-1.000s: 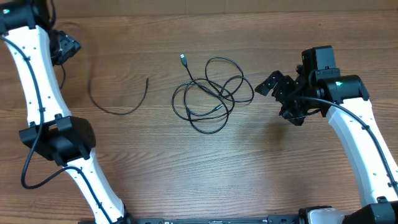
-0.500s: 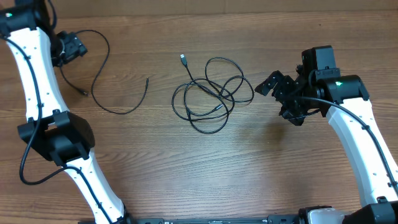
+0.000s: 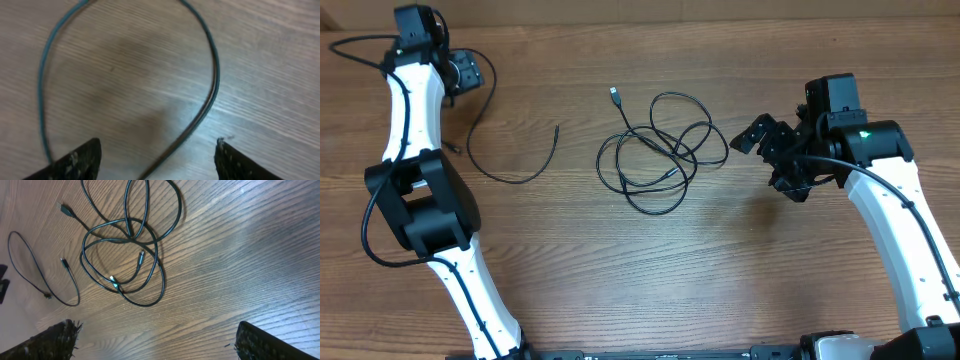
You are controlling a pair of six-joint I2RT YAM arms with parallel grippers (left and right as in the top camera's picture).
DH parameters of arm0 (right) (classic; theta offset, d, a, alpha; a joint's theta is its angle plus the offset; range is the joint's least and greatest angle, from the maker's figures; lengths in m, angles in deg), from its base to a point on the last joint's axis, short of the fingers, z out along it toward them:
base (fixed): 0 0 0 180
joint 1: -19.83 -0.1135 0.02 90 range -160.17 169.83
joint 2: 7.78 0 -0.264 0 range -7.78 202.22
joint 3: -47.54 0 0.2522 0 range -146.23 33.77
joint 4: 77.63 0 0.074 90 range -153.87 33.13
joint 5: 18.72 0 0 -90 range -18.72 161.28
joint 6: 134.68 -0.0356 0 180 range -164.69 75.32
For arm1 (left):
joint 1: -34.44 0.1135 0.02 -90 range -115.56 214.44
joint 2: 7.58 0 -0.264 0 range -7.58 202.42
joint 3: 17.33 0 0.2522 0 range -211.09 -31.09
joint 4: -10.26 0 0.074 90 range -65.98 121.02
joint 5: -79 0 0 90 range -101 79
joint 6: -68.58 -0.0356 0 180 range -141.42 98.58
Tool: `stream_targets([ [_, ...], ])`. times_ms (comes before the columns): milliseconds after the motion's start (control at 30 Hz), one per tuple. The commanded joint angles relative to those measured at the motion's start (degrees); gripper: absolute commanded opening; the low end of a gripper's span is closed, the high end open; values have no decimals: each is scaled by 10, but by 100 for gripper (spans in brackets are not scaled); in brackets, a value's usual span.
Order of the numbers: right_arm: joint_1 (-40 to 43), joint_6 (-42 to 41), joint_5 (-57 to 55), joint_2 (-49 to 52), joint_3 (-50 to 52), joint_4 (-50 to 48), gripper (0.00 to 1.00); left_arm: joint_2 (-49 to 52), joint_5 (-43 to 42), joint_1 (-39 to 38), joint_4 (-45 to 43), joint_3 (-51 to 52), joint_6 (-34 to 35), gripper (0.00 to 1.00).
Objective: Untangle cables
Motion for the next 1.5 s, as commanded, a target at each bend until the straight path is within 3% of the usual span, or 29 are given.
stream_targets([
  [0,1,4,-4,-5,-7,-1,100,4,-40,-17,-34,46,-113,72],
  [200,1,4,-4,-5,-7,-1,100,5,-36,-33,-87,113,-177,70],
  [600,1,4,-4,-5,-7,-1,100,6,-15,-14,-112,133,-180,64],
  [733,1,4,-4,-5,-7,-1,100,7,-24,-8,-121,140,-180,53],
  [1067,1,4,-4,-5,-7,-1,100,43,-25,-6,-104,141,-193,51],
  [1167,1,4,-4,-5,-7,-1,100,49,-25,-6,-96,141,-192,30],
  [1233,1,4,-4,-5,-7,-1,100,49,-26,-6,-92,141,-192,8],
  [1267,1,4,-4,-5,-7,-1,100,49,-26,-6,-87,139,-192,4],
  [1400,1,4,-4,-5,-7,-1,100,48,-25,-6,-47,110,-182,4],
  [1467,1,4,-4,-5,-7,-1,100,48,-26,-6,-17,74,-146,4],
])
